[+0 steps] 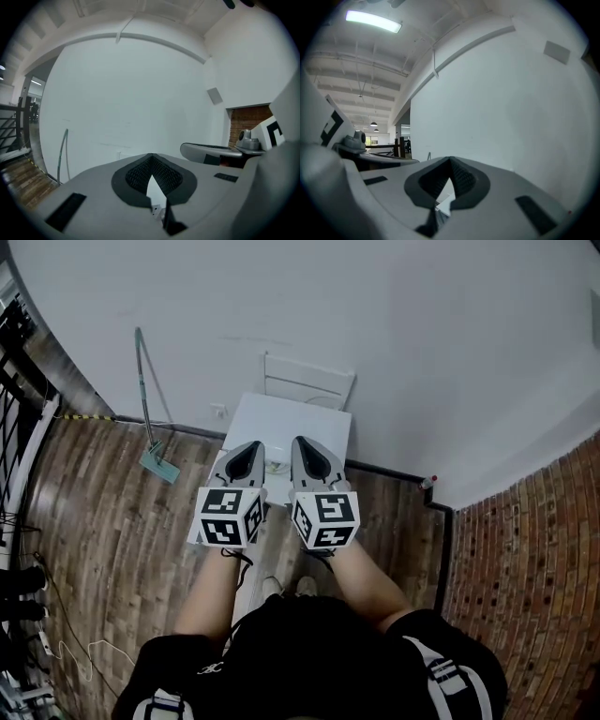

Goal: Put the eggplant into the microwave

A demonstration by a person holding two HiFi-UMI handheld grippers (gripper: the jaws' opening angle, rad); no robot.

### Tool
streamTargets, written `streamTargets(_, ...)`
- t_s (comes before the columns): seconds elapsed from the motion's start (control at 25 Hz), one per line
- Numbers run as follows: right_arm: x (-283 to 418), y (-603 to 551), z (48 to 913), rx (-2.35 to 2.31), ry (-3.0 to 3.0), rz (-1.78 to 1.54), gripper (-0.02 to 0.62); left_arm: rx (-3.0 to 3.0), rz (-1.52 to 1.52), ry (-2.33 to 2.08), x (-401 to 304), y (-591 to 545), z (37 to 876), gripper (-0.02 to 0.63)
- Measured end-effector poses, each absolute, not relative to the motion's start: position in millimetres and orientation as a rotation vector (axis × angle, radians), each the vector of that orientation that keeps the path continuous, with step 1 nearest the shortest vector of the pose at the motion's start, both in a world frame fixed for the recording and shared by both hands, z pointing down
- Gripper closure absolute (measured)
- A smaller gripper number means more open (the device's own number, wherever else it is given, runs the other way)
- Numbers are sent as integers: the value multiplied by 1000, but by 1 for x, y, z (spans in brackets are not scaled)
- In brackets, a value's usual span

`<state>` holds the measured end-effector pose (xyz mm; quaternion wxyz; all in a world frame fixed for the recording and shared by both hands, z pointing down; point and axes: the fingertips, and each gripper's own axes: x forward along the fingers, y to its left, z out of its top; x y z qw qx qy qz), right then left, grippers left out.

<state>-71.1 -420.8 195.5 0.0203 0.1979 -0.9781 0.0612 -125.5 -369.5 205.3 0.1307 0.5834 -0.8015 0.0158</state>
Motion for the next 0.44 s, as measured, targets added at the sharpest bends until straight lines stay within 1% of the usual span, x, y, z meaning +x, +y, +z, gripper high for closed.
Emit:
streamTargets(0.16,-69,-411,182,628,-3057,49,584,1718,47,-2322,-122,-369,196,607)
streamTargets(0.44,-70,-402,177,618,-3071,53,584,1725,38,-2313,-123,-364,193,607)
